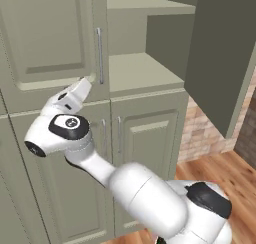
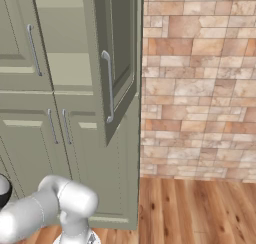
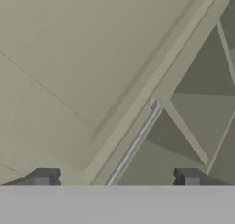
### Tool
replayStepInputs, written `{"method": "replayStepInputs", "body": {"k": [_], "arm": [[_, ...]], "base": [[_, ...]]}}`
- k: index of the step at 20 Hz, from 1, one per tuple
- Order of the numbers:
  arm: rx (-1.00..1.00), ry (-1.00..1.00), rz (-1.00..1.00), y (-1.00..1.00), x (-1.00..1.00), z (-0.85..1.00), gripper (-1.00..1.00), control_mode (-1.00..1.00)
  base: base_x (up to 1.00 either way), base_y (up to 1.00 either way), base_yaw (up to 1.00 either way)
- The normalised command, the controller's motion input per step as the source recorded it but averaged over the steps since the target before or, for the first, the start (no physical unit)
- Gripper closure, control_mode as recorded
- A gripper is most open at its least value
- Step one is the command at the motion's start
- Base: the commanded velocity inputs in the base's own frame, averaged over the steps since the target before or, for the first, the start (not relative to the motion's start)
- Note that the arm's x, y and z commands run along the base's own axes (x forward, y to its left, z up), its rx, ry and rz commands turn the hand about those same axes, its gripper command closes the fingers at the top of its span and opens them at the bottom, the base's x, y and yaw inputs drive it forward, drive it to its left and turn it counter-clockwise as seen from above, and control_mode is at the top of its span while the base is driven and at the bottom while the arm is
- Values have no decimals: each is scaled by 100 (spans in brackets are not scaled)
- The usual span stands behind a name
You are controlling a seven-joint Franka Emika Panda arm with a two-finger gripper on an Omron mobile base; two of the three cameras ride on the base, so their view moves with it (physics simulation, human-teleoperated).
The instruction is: Close all open cabinet doors.
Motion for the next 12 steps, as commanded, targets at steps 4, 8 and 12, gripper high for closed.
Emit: {"method": "replayStepInputs", "body": {"k": [4,8,12], "arm": [[17,-17,0,-97,-100,3,-100,-100],[17,-22,1,-100,-99,9,-100,-100],[17,-22,1,-100,-83,16,-100,-100]], "base": [[0,0,0],[0,0,0],[0,0,0]]}}
